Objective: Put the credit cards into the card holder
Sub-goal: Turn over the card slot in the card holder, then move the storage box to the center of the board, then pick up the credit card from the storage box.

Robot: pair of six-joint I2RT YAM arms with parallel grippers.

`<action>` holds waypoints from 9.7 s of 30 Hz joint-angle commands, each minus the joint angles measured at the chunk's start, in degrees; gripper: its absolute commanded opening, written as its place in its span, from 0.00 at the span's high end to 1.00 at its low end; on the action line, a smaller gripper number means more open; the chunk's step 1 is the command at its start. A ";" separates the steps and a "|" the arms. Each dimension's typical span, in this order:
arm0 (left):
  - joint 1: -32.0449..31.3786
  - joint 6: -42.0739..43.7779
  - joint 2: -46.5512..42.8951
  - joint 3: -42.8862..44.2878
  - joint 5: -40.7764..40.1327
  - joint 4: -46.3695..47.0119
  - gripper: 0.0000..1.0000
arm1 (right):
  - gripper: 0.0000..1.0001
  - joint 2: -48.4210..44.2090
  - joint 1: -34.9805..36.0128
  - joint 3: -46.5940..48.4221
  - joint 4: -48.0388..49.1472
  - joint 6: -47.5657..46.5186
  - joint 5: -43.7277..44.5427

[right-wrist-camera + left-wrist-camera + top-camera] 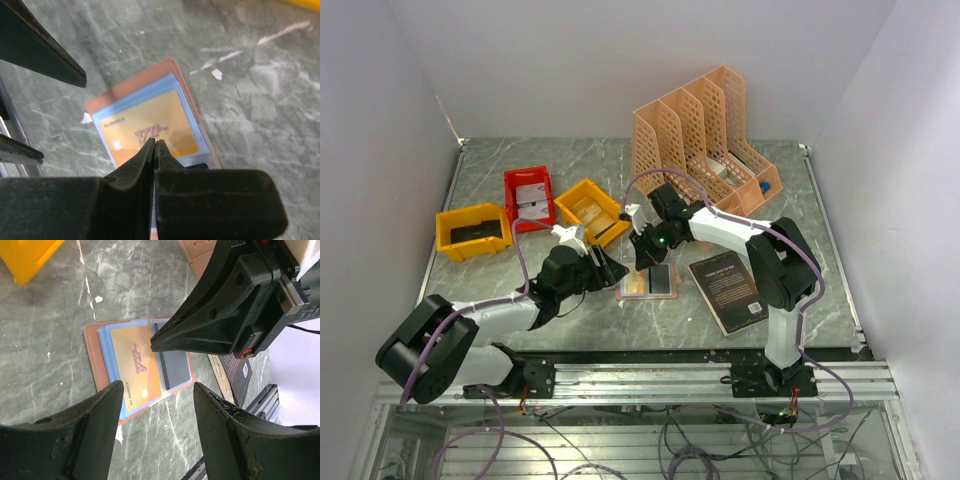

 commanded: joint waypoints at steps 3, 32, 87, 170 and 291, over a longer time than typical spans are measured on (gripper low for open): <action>1.19 -0.67 2.22 -1.12 2.87 5.40 0.35 | 1.00 -0.19 0.57 0.81 -3.83 -2.68 6.10; 1.84 3.64 8.43 3.81 1.75 -4.00 0.88 | 1.00 5.46 0.60 2.48 -6.40 -2.67 8.33; -6.96 7.58 14.84 15.49 1.88 -9.67 0.87 | 0.88 -6.40 -4.41 2.81 -9.04 -4.64 2.87; 34.35 37.74 36.00 55.72 -3.81 -60.42 0.90 | 0.98 -16.20 -12.99 -3.43 -13.06 -25.72 -24.85; 29.07 -30.72 22.52 33.61 -32.45 -28.02 0.63 | 0.97 -14.13 -13.02 -2.05 -16.56 -29.20 -24.20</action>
